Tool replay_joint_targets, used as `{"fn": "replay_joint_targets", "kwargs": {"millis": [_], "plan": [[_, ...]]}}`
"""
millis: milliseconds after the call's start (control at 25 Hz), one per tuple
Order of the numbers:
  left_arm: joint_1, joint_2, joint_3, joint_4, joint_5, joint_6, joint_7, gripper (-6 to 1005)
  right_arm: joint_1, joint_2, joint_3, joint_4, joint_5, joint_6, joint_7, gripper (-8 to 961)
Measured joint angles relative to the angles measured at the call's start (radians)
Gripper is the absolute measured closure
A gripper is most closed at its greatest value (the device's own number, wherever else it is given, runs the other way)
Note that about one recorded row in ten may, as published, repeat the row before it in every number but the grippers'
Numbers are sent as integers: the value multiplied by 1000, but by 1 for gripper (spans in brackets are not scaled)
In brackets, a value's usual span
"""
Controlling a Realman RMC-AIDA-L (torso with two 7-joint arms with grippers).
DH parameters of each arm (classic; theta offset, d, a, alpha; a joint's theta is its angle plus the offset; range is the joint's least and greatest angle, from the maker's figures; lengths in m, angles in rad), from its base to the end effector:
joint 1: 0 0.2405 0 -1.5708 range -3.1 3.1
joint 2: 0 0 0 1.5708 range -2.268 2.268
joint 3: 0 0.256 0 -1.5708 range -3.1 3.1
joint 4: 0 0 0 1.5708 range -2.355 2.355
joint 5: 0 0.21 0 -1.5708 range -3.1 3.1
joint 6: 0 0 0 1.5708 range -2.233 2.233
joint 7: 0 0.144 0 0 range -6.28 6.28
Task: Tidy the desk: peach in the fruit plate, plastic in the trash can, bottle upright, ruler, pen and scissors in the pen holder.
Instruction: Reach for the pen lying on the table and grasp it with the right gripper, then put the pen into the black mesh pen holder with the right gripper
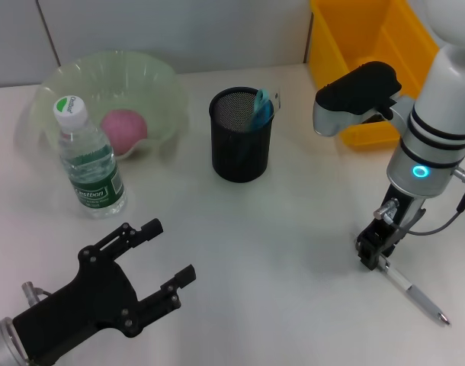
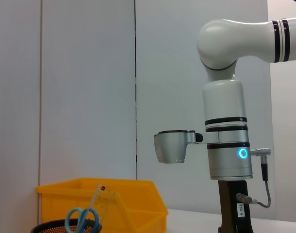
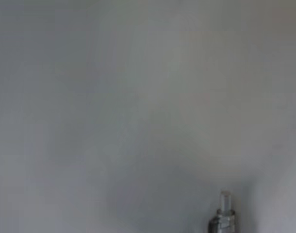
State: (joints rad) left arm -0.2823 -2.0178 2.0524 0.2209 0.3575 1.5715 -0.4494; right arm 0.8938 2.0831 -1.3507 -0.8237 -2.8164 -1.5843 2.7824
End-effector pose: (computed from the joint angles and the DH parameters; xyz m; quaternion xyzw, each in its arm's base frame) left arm -0.2834 0.2218 -0.0604 -0.8829 -0.0815 -0.3975 0.2363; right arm 0.2085 0.3688 -0.0311 -0.8164 0.4469 -0.3359 0.1449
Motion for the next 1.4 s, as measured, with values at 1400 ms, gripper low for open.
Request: {"fn": "replay_joint_targets", "kwargs": {"millis": [1400], "plan": [[9, 2, -5, 0, 0, 22, 0, 261, -277, -5, 87, -788, 292, 12, -80, 777]]}}
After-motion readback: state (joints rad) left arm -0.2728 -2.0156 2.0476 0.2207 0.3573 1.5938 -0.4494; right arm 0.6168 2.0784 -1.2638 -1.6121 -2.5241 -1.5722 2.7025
